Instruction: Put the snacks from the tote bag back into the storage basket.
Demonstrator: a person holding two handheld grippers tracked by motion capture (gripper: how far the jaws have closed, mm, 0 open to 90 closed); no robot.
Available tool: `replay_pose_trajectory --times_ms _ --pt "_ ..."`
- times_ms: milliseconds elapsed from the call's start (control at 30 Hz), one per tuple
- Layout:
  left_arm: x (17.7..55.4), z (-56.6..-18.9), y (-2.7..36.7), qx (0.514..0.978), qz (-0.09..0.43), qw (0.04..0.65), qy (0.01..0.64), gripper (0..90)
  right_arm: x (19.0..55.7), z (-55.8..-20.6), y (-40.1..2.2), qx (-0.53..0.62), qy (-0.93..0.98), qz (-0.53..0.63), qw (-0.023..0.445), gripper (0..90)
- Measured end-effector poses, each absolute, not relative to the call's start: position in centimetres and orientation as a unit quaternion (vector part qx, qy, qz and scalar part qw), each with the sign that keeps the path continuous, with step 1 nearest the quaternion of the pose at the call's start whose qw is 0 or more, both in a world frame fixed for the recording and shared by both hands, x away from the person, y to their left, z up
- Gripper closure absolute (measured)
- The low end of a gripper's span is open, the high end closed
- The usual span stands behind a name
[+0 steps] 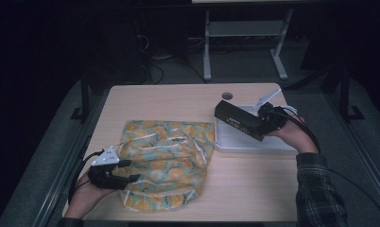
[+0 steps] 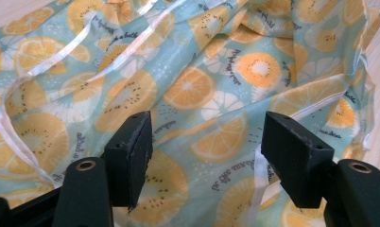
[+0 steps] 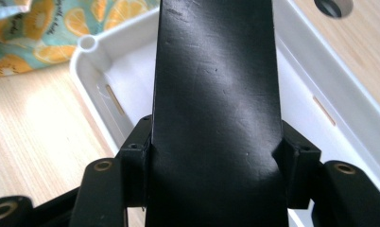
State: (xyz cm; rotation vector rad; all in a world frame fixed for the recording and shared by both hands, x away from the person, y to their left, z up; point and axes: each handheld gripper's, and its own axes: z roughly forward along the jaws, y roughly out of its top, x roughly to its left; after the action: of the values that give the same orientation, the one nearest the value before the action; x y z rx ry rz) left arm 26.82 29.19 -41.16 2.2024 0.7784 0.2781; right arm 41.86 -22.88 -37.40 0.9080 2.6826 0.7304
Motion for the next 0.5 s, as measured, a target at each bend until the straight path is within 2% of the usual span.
replay_pose_trajectory --times_ms 500 --pt "26.9 -41.2 29.2 0.868 0.110 0.380 0.299 34.0 42.3 -39.5 -25.5 0.334 0.904 0.248 0.103 41.6"
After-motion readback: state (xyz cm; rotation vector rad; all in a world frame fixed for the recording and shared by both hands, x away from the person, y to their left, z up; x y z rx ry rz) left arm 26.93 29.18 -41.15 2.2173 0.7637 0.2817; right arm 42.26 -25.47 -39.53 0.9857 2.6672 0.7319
